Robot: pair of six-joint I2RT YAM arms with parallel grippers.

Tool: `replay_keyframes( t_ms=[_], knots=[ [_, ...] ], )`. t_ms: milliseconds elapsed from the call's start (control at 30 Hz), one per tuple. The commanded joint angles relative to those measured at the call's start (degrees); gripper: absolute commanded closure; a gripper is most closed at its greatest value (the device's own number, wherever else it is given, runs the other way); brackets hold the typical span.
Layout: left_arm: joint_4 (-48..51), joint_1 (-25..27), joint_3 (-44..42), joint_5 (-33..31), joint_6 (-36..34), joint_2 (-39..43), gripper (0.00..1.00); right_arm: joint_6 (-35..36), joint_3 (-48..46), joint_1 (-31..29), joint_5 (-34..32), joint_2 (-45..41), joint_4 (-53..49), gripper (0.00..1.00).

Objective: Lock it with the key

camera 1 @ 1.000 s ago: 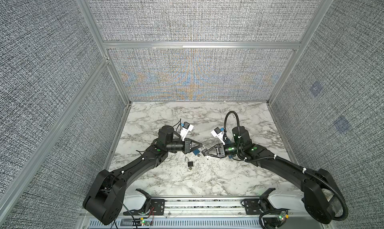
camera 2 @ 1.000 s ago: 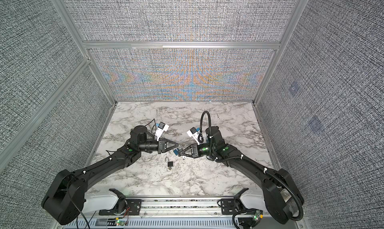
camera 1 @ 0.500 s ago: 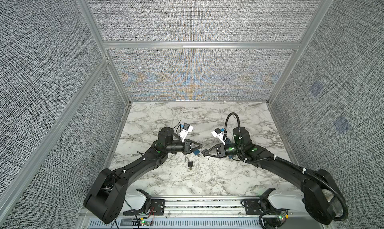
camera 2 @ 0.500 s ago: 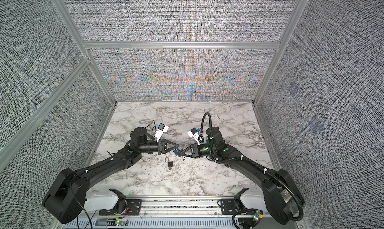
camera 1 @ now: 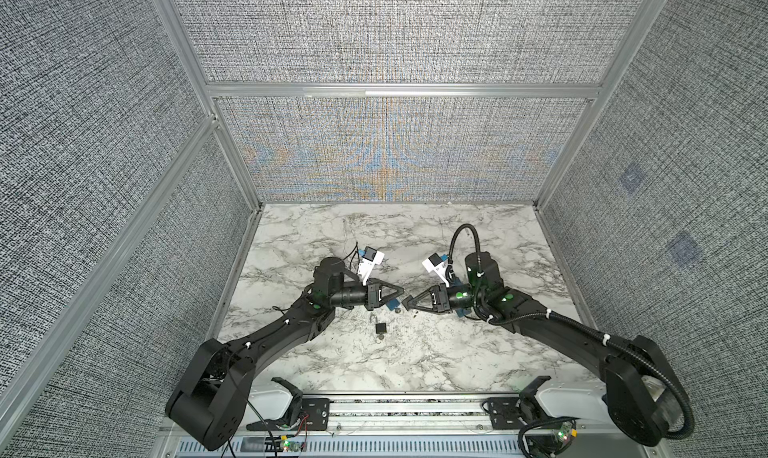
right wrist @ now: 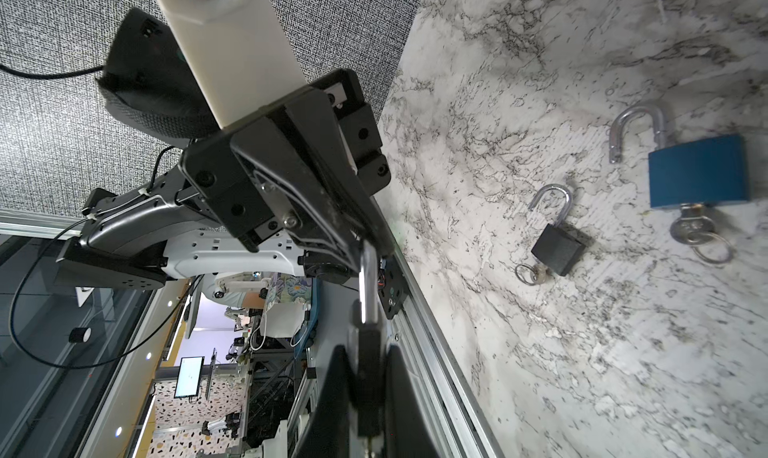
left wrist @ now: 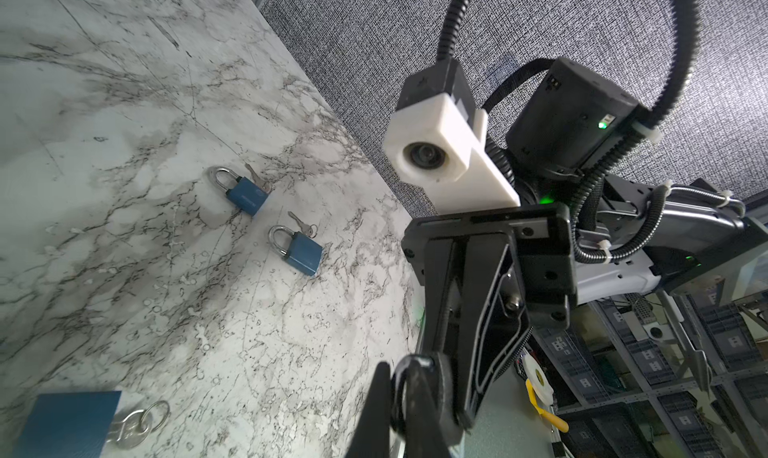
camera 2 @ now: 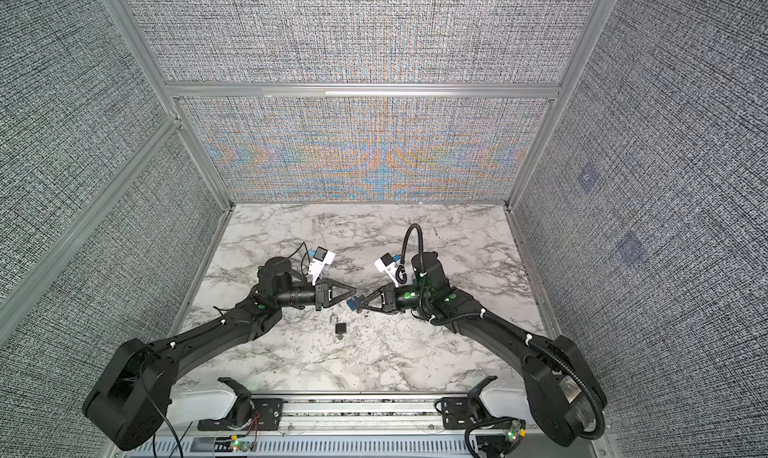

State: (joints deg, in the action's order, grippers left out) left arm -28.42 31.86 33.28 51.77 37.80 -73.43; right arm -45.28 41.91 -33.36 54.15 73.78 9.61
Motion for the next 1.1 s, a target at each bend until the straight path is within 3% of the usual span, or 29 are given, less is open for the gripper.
replay_keyframes(
  t_ms=[0,567,800,900,967,1067],
  knots=[
    [2.2,0.8,-1.1,1.8,0.5,0.5,1.0,2.1,1.8,0.1,-2.5,0.6,7.1,1.0],
    [-0.6,2.5,-4.2,0.9,2.5,2.1,1.0,3.1,5.7,0.1,-4.0,5.8,7.1,1.0],
    [-1.0,2.3,-4.2,-5.8,3.9,3.1,1.0,5.0,2.8,0.0,-5.3,4.5,4.1,1.0],
    [-0.8,2.2,-3.6,-8.3,5.4,2.9,1.0,4.8,0.9,0.0,-5.7,3.4,4.4,0.93],
    [-0.8,2.1,-3.1,-9.3,6.6,2.7,1.0,4.6,-0.1,0.0,-5.9,2.7,4.9,0.8],
    [-0.4,1.8,-2.1,-10.9,7.8,2.3,1.0,4.8,-1.4,0.1,-6.3,1.6,5.0,0.7]
  ],
)
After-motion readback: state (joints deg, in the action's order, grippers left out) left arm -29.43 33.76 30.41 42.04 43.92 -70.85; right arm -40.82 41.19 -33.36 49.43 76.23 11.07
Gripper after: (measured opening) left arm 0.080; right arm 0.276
